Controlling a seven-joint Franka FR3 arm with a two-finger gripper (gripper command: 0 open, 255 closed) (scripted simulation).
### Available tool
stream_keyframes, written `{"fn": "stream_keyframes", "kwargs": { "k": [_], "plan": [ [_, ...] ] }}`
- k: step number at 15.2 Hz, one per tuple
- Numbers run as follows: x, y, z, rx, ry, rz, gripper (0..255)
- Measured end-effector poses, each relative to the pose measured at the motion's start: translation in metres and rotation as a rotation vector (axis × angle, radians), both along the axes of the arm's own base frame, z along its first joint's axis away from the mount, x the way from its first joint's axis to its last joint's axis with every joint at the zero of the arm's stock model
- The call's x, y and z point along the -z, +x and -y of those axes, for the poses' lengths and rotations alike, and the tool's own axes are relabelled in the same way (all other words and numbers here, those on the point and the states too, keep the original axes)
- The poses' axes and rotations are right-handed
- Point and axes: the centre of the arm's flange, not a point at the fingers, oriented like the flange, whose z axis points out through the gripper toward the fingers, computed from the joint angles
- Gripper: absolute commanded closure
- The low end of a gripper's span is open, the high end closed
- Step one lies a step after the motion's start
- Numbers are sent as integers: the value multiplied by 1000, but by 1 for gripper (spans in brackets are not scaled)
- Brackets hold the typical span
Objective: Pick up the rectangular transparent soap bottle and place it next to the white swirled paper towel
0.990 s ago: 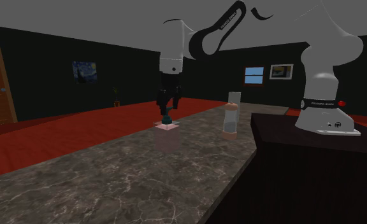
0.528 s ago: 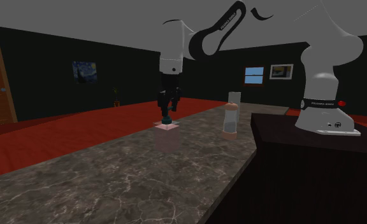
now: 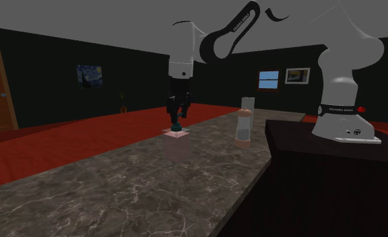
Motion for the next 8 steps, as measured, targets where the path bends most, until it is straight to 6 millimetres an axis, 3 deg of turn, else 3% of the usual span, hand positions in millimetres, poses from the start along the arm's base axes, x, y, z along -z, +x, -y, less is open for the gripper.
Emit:
{"fn": "stream_keyframes", "kwargs": {
  "k": [3,8],
  "plan": [
    [-6,0,0,0,0,0,255],
    [-32,0,0,0,0,0,255]
  ]
}}
